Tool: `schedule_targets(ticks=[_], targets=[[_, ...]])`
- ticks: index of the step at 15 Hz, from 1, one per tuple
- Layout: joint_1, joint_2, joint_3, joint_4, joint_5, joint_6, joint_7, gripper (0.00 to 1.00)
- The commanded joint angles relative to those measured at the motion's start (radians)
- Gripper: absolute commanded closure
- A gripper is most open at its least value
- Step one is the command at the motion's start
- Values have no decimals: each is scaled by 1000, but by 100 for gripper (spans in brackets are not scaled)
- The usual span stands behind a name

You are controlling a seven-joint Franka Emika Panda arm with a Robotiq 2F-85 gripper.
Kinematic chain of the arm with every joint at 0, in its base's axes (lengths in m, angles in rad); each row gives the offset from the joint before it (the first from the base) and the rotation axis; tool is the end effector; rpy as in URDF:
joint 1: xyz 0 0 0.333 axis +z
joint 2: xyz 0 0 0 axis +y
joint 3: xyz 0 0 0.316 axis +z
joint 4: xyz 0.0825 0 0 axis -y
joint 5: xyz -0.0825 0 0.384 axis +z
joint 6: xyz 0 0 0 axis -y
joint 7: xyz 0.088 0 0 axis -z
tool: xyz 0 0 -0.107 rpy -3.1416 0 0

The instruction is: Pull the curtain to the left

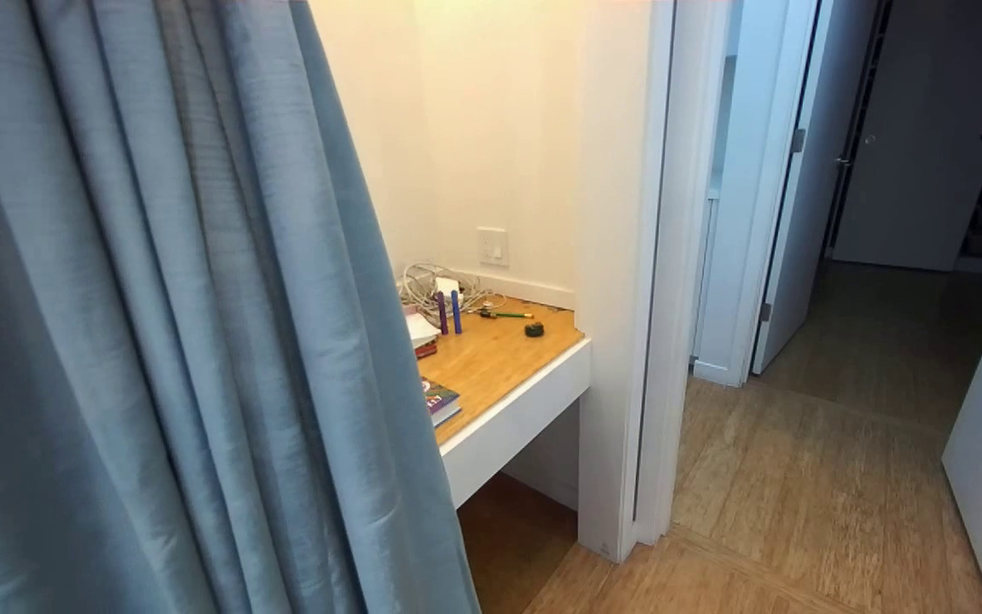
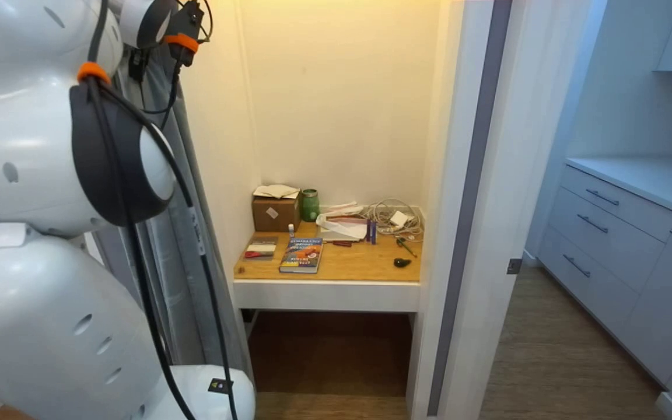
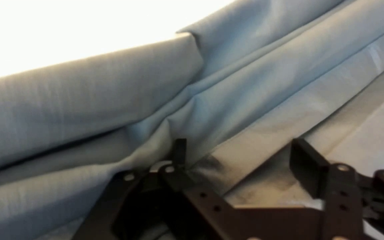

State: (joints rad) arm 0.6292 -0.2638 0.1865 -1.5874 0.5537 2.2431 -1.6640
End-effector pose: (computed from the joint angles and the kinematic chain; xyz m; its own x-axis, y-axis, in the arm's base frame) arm 0.3086 0.3814 0.8394 -0.7773 0.4857 0.3999 0.5785 0.3018 0.7578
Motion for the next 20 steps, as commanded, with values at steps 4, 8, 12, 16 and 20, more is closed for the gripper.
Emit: schedule_targets(ticks=[4, 8, 12, 16, 20], targets=[[-121, -109, 31, -49, -75, -189, 179, 0], [-179, -167, 21, -71, -92, -296, 269, 0], [-239, -216, 18, -88, -168, -393, 377, 0], [-290, -250, 23, -97, -288, -447, 479, 0], [-330, -288, 31, -121, -417, -468, 596, 0]])
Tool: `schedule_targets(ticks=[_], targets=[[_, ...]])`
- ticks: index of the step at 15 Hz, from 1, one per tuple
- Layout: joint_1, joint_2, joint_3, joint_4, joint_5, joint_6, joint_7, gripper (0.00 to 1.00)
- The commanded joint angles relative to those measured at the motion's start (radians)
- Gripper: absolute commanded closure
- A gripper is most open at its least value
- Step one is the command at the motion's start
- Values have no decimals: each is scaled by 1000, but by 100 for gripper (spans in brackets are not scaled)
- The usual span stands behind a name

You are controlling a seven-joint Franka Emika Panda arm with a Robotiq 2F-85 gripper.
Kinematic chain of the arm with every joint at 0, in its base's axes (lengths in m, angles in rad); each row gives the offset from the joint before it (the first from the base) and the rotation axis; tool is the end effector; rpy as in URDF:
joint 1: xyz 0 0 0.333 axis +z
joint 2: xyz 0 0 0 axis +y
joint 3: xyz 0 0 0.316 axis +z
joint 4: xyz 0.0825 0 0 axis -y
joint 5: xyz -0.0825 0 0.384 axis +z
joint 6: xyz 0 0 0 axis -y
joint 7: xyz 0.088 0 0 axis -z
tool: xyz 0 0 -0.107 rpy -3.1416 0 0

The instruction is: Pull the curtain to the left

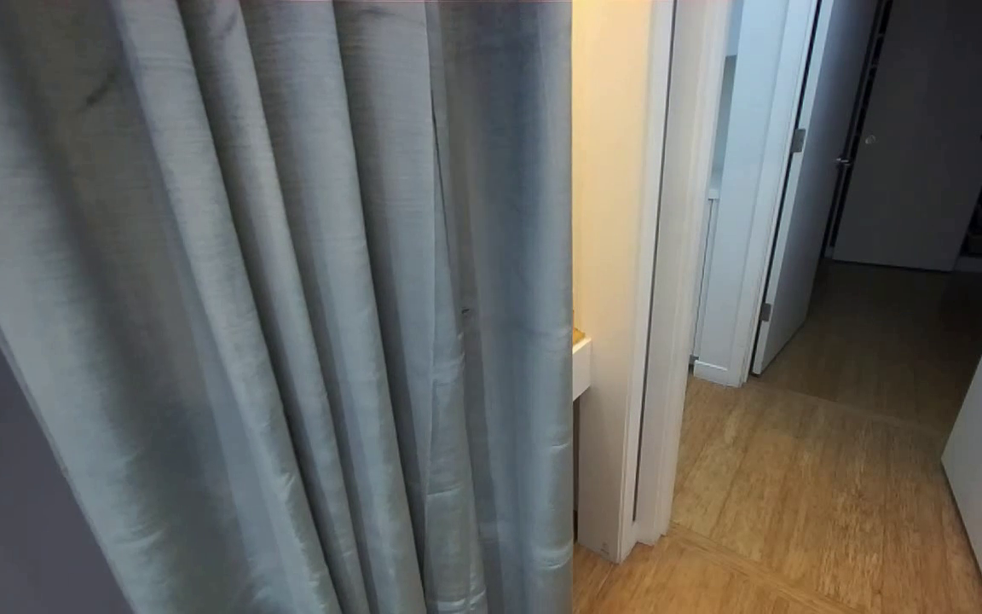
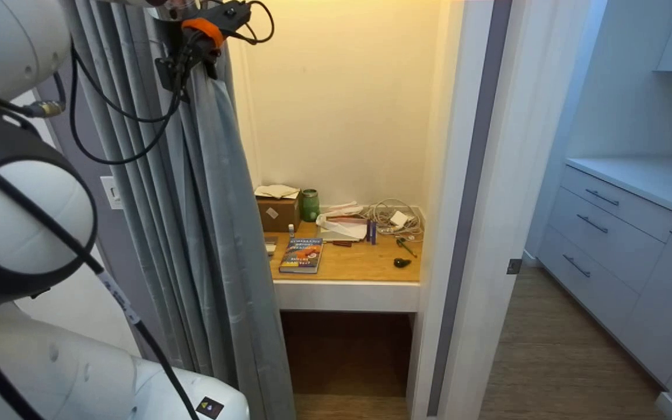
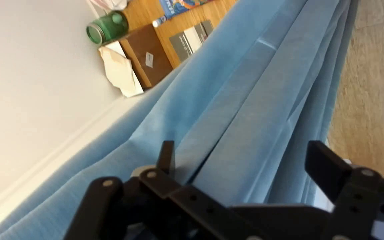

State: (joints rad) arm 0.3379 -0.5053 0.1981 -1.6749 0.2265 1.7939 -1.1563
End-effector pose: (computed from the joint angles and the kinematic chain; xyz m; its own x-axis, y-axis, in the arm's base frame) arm 0.2965 0.2436 0.8347 -0.2259 0.9145 0.3355 0.8762 0.0403 0.4802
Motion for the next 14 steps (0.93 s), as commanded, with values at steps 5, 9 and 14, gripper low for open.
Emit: schedule_targets(ticks=[5, 9, 14], targets=[[-69, -73, 22, -65, -214, -27, 270, 0], [-72, -94, 18, -83, -268, -69, 402, 0], [-68, -130, 15, -101, -302, -120, 543, 0]])
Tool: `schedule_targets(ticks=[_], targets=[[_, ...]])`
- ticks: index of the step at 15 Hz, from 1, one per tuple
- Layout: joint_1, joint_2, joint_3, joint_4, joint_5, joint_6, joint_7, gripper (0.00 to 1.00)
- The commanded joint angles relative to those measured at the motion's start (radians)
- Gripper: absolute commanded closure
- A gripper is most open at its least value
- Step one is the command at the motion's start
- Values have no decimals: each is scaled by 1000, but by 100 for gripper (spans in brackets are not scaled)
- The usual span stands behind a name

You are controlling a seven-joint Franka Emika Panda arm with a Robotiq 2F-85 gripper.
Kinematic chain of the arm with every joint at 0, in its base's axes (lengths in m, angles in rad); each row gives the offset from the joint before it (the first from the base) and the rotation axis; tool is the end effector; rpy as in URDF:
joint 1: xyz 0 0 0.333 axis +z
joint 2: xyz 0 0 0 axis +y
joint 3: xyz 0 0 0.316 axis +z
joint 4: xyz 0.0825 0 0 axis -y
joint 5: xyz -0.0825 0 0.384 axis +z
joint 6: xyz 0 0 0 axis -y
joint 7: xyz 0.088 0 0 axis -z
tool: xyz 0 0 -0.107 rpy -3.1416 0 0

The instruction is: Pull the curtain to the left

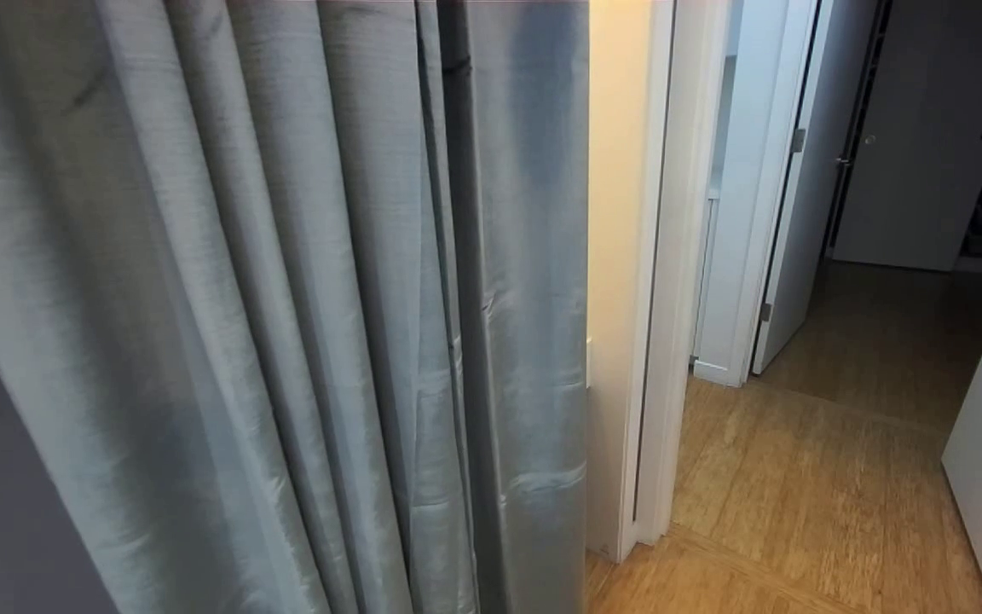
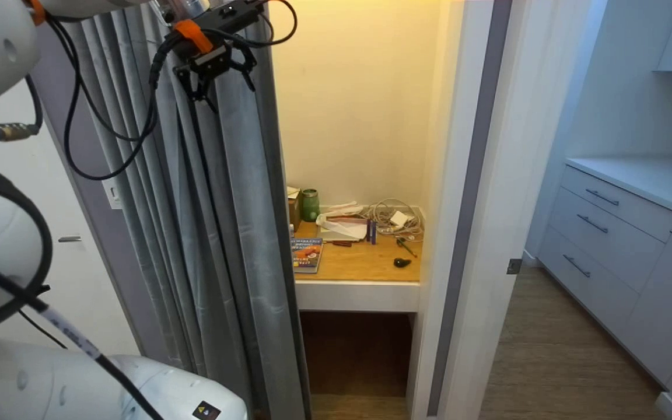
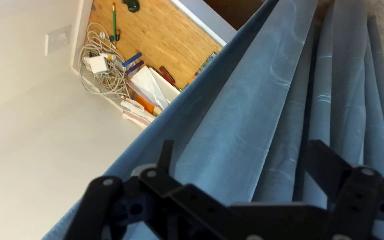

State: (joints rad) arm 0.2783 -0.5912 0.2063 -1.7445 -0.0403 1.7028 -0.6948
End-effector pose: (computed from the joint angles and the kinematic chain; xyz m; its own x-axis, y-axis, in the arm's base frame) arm 0.2885 0.1975 0.8211 0.3057 0.9053 0.2950 0.7962 -0.4130 0.4422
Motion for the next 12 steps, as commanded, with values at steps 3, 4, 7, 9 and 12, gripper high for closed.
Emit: schedule_targets(ticks=[3, 4, 7, 9, 12], targets=[[-3, -76, 4, -50, -50, -54, 151, 0], [-4, -91, 1, -61, -58, -54, 172, 0], [-6, -129, -6, -96, -98, -40, 215, 0], [-9, -146, -9, -120, -119, -32, 245, 0], [-11, -167, -11, -155, -133, -27, 296, 0]])
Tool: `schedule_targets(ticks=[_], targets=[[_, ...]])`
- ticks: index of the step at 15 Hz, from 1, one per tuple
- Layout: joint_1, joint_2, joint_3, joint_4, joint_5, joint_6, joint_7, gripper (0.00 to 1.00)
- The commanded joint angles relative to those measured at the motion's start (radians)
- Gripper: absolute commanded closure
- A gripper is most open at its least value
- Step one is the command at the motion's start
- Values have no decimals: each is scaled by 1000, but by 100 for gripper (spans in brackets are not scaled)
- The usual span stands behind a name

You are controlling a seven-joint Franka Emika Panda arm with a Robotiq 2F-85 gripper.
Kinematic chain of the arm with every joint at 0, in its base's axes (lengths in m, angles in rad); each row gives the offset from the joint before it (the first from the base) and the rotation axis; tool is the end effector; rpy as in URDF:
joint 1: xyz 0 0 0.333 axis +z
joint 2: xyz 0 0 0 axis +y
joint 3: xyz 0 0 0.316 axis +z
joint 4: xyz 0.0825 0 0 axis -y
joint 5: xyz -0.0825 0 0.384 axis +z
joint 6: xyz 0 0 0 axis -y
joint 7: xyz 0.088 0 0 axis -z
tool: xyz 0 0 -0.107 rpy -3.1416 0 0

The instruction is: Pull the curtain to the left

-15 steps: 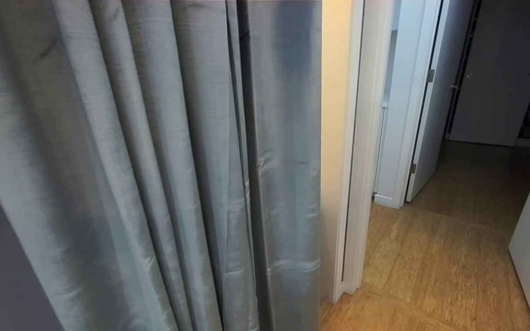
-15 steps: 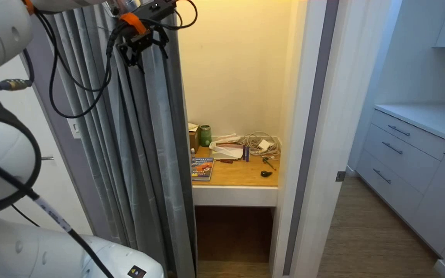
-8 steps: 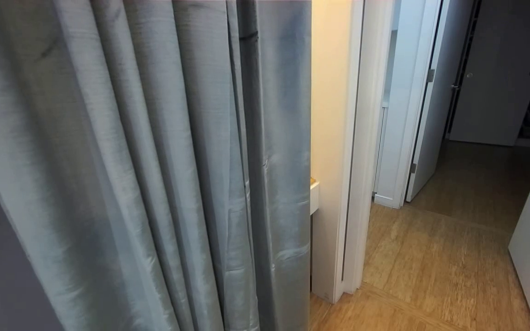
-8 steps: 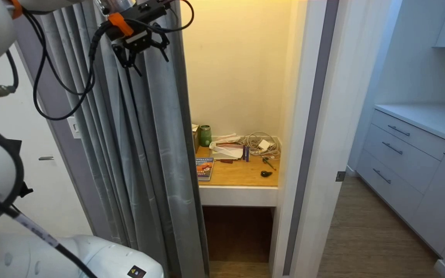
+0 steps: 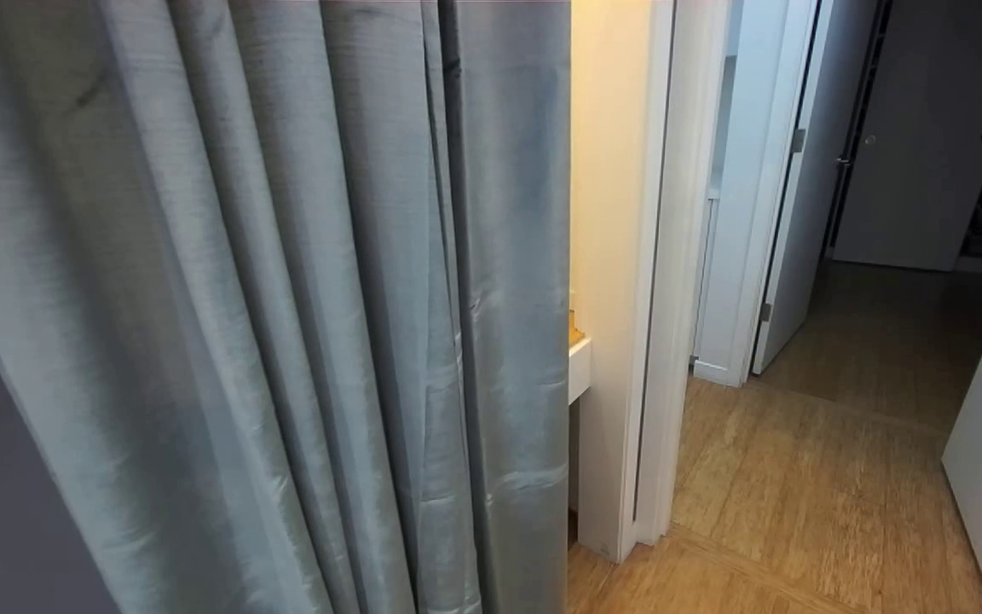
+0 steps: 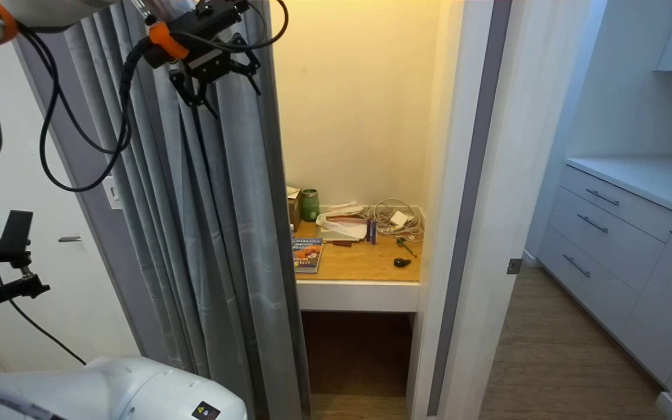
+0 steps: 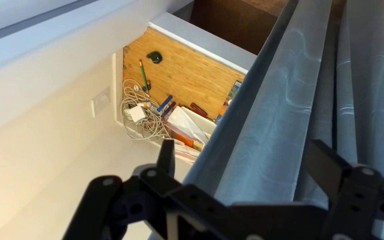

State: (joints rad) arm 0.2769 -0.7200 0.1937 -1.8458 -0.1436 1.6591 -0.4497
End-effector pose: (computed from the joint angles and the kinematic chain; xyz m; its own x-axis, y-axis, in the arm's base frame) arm 0.2532 0.1659 0.8134 0.5347 0.7761 0.3342 0.6372 -0.6301 0.4437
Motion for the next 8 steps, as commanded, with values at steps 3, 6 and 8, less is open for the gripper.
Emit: schedule_targets(ticks=[3, 6, 8], targets=[[9, -12, -5, -28, -15, -4, 48, 0], [8, -20, -4, -45, -18, -4, 62, 0], [8, -22, -4, -47, -18, -4, 63, 0]])
